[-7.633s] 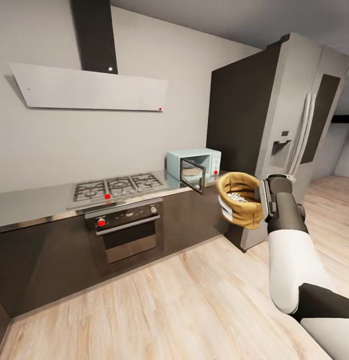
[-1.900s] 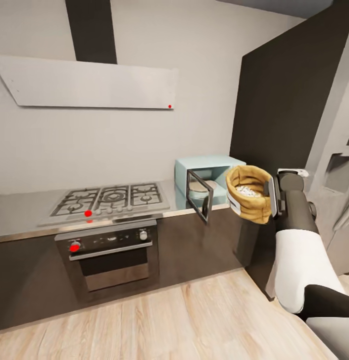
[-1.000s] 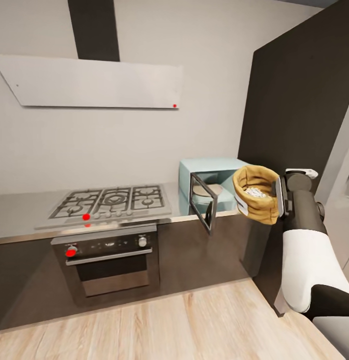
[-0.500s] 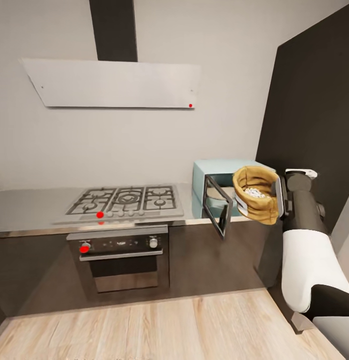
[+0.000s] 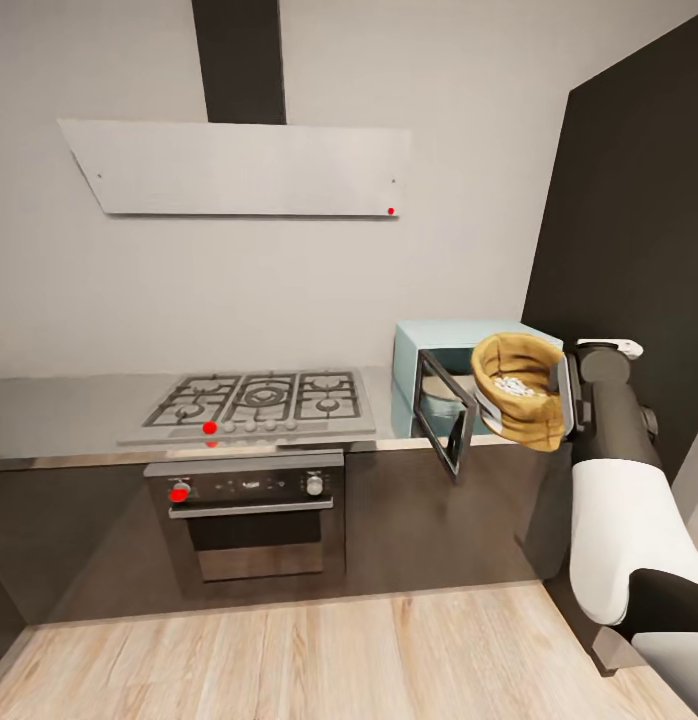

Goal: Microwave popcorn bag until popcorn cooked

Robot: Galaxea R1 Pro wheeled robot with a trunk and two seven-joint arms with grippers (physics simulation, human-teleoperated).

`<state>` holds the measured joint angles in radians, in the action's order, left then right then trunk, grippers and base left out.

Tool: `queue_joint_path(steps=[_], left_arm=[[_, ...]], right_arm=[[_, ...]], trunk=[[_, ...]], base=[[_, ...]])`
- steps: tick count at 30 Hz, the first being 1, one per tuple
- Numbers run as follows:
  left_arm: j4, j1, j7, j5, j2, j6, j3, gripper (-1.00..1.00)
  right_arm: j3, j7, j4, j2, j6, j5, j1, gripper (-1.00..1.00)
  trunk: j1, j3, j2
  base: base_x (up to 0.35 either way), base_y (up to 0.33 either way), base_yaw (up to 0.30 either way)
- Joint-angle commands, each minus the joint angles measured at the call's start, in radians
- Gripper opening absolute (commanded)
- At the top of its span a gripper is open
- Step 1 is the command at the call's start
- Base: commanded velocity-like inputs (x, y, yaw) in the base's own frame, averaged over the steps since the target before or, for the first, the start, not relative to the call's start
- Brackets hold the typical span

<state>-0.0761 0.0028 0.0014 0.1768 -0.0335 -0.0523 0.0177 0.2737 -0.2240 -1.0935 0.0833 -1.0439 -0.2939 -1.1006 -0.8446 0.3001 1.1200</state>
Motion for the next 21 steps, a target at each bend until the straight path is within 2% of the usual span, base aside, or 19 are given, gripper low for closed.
queue_joint_path(steps=[1, 5, 16, 21], left_arm=[[-0.002, 0.000, 0.000, 0.006, 0.000, -0.001, 0.001, 1.00], [-0.002, 0.000, 0.000, 0.007, 0.000, -0.001, 0.002, 1.00], [-0.002, 0.000, 0.000, 0.007, 0.000, -0.001, 0.002, 1.00], [-0.002, 0.000, 0.000, 0.007, 0.000, -0.001, 0.002, 1.00]], right_arm=[[-0.001, -0.008, 0.000, 0.000, -0.003, 0.006, -0.001, -1.00], [-0.001, -0.008, 0.000, 0.001, -0.003, 0.006, -0.001, -1.00], [-0.001, -0.008, 0.000, 0.000, -0.003, 0.006, -0.001, -1.00], [-0.001, -0.008, 0.002, -0.001, -0.003, 0.008, -0.001, -1.00]], trunk=[[0.000, 0.001, 0.001], [0.000, 0.001, 0.001], [0.000, 0.001, 0.001], [0.000, -0.002, 0.001]], base=[[0.000, 0.000, 0.000], [0.000, -0.151, 0.000], [0.000, -0.276, 0.004], [0.000, -0.280, 0.186]])
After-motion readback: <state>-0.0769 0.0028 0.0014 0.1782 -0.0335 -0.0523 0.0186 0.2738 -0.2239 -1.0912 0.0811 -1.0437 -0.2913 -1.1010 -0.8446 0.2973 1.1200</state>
